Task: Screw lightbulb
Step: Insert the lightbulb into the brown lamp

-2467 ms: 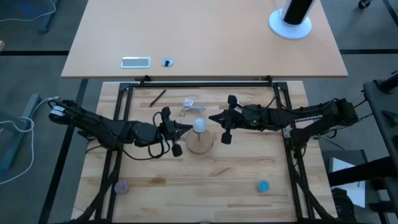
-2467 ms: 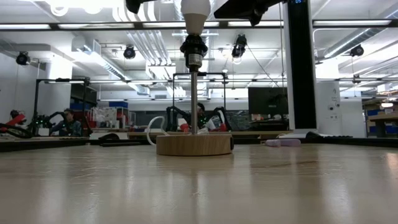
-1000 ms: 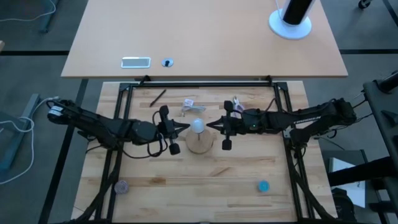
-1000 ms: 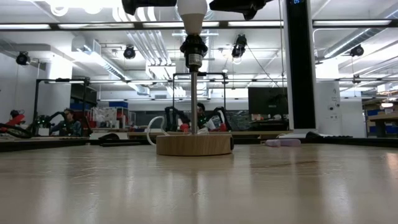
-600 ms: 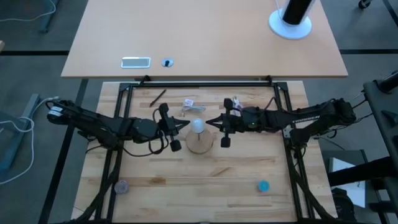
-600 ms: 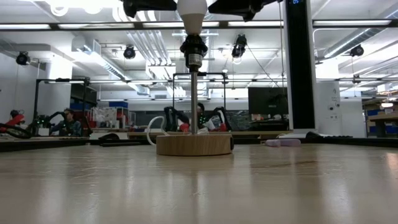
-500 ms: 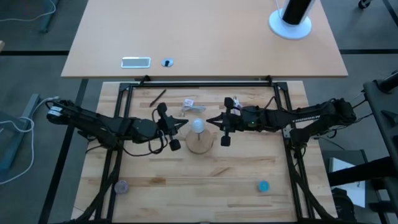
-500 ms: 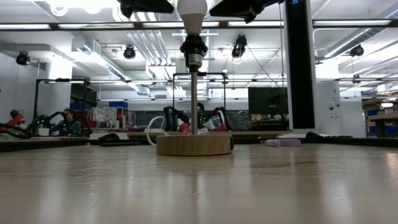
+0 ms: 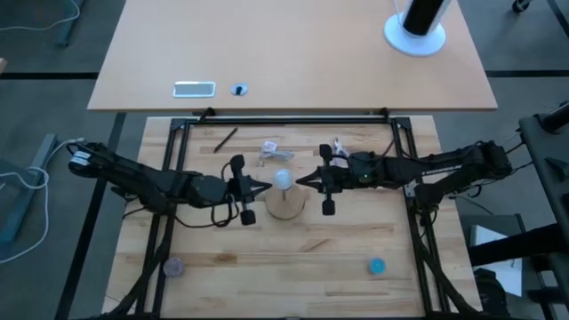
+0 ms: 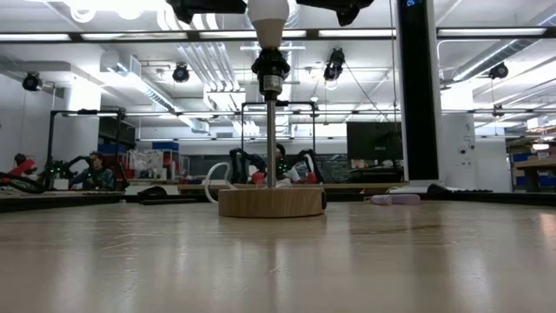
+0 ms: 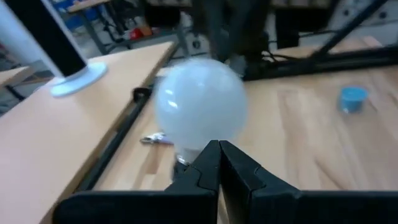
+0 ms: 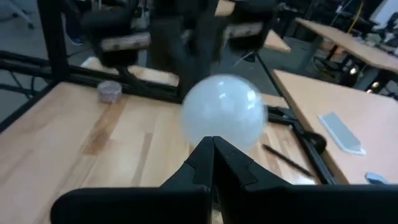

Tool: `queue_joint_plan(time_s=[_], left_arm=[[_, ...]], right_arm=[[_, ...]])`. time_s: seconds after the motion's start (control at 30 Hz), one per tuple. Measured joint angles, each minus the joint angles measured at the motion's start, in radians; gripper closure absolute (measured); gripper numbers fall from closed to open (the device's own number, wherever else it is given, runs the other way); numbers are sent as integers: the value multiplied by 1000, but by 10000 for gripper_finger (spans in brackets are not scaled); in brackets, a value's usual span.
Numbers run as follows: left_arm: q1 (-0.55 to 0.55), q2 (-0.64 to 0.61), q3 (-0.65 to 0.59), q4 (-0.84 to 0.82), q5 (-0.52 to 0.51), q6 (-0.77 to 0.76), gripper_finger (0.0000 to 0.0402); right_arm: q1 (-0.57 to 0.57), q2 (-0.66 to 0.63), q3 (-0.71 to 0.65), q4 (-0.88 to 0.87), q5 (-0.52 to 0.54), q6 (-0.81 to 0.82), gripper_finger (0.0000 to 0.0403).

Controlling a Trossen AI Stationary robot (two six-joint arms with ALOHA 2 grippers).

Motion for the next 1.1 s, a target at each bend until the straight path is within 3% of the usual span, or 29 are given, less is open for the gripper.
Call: queue_joint_plan(time_s=[1.1], left_arm=[[66,4,0,37,-37,44,401]], right_arm=[[-52,46,0,81,12,-3,403]])
